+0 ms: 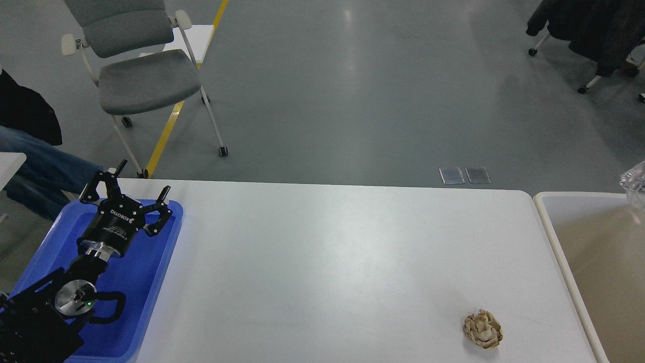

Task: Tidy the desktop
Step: 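Lower the foil tray into the beige bin and release it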

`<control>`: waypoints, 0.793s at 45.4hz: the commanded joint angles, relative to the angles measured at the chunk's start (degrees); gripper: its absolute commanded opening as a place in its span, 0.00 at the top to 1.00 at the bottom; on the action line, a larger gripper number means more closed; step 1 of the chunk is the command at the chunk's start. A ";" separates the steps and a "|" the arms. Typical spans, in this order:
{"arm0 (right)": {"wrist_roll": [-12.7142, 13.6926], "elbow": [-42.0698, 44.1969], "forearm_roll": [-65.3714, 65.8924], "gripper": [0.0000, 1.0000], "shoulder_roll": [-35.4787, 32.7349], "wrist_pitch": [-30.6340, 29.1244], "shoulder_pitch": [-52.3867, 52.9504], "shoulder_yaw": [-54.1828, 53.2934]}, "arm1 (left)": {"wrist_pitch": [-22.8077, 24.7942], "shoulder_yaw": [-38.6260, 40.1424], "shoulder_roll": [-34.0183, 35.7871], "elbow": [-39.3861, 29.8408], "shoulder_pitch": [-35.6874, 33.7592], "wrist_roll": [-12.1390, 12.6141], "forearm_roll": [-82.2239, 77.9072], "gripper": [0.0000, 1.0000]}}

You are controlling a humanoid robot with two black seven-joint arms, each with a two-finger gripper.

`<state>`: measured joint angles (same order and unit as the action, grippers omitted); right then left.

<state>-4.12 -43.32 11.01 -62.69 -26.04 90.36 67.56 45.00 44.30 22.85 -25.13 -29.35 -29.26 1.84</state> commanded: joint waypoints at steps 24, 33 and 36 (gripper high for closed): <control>0.16 28.28 -0.47 1.00 11.97 1.43 -46.50 -39.52 | 0.00 0.00 0.00 -0.01 0.00 0.00 0.00 0.01; 0.16 31.28 -0.47 1.00 16.37 2.48 -49.31 -41.27 | 0.00 0.00 0.00 0.08 0.00 0.00 0.00 0.01; 0.16 31.28 -0.47 1.00 16.81 3.10 -49.76 -41.72 | 0.00 0.00 0.00 -0.01 0.00 0.00 0.00 0.01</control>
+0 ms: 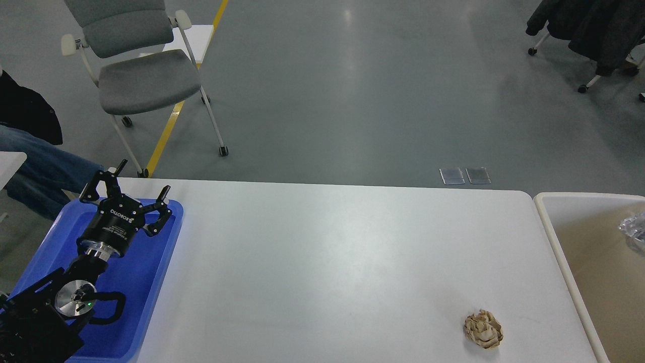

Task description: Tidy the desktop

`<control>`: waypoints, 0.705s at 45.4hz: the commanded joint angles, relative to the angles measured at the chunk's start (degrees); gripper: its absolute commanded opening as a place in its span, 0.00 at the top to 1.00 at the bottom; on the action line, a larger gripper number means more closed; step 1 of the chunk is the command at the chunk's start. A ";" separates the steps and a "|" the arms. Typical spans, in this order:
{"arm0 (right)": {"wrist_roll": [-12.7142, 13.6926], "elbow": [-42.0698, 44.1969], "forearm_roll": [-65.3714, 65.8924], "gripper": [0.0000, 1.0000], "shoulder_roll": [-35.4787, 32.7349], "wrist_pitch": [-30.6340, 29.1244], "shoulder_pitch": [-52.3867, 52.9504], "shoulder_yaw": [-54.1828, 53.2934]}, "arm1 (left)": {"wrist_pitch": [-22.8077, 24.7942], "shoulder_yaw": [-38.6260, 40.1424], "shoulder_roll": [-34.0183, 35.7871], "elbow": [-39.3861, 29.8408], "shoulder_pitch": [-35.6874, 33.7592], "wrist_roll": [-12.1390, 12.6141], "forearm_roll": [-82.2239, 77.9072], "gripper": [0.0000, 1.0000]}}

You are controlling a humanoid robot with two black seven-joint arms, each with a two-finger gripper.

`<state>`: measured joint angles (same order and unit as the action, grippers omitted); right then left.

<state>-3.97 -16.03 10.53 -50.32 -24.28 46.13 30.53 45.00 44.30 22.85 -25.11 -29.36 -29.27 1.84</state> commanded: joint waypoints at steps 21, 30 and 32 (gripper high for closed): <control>-0.07 3.81 -0.07 0.04 5.15 5.47 -5.97 -4.95 | 0.00 0.00 0.00 0.06 0.00 0.00 0.00 0.01; 0.02 2.67 0.01 0.00 4.18 6.00 -4.74 -6.10 | 0.00 0.00 0.00 -0.03 0.00 0.00 0.00 0.01; 0.02 2.58 0.10 0.00 3.31 5.91 -3.25 -5.75 | 0.00 0.00 0.00 -0.03 0.00 0.00 0.00 0.01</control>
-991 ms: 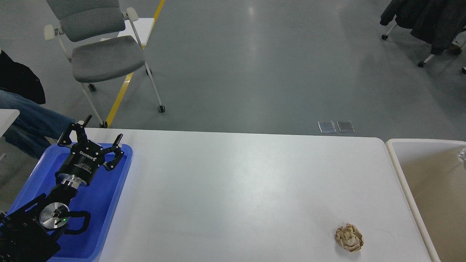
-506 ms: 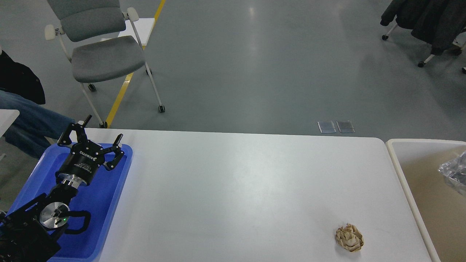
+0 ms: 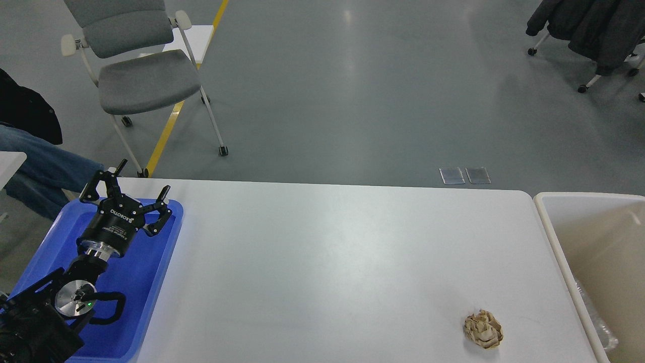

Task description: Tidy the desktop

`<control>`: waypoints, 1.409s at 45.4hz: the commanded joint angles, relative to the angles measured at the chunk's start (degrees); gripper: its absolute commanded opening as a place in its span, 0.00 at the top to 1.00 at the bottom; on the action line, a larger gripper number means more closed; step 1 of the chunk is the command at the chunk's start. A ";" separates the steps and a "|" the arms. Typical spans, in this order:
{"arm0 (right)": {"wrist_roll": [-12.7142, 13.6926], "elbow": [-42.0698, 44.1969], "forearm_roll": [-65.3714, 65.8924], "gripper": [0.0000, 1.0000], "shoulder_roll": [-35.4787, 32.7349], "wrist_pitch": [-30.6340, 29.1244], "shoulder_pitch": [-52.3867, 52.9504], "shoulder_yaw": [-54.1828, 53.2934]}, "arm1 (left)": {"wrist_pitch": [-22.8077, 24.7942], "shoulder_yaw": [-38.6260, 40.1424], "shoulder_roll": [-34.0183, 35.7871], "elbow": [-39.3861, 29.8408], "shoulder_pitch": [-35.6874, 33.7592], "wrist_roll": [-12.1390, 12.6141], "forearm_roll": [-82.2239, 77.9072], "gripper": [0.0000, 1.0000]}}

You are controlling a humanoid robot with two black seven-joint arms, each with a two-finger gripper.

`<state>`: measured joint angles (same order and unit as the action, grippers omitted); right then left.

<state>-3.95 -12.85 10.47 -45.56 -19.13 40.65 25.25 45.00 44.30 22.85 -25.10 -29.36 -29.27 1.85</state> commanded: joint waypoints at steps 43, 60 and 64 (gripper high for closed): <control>0.00 -26.35 6.66 0.00 -16.50 -1.70 47.94 0.77 | 0.00 0.00 0.00 -0.04 0.00 0.09 0.00 0.01; 0.09 -29.68 10.53 0.00 -1.29 -3.10 62.26 24.92 | 0.00 0.00 0.00 -0.04 -0.09 0.00 0.00 0.01; 0.09 -36.88 10.54 0.00 1.34 -7.67 68.93 31.69 | 0.00 0.00 0.00 -0.04 -0.09 0.00 0.00 0.01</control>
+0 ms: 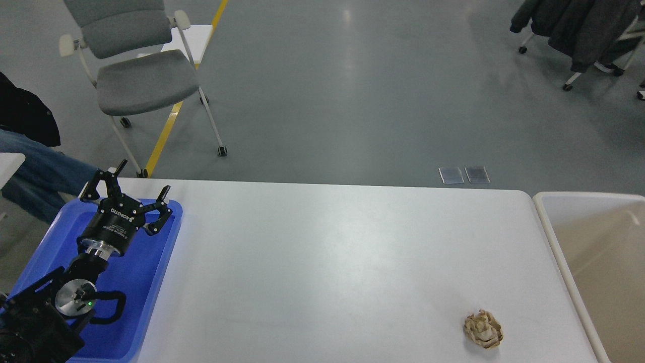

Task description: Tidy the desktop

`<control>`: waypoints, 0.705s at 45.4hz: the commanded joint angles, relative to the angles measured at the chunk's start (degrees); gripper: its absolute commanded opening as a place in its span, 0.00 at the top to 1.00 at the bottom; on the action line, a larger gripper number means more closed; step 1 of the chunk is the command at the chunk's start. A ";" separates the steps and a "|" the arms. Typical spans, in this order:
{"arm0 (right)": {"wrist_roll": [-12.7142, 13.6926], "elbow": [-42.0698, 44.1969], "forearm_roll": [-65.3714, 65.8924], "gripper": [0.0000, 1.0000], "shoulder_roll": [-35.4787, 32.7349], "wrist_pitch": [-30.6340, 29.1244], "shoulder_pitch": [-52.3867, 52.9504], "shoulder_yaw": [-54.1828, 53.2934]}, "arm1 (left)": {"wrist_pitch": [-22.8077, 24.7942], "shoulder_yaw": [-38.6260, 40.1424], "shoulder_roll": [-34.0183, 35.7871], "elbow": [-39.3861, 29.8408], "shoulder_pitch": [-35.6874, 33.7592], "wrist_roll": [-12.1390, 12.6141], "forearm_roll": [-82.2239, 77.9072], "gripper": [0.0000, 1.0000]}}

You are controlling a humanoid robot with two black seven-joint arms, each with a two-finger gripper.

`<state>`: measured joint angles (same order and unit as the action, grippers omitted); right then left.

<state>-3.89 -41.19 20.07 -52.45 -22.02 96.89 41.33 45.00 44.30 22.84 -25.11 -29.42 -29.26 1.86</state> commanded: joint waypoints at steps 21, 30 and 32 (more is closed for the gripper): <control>0.02 -33.16 0.76 0.00 19.93 -7.34 27.83 26.78 | 0.00 0.00 0.01 -0.02 -0.03 -0.01 -0.02 0.01; 0.02 -42.74 0.67 0.00 22.66 -7.43 30.38 27.22 | 0.00 0.00 0.01 -0.02 0.06 -0.01 0.07 0.01; 0.02 -44.32 0.41 0.00 23.09 -7.69 31.08 27.83 | 0.00 0.00 -0.08 -0.02 0.06 -0.01 0.07 0.01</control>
<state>-3.87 -74.60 20.81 -33.02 -28.99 123.77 66.94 45.00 44.30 22.84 -25.12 -29.38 -29.27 1.84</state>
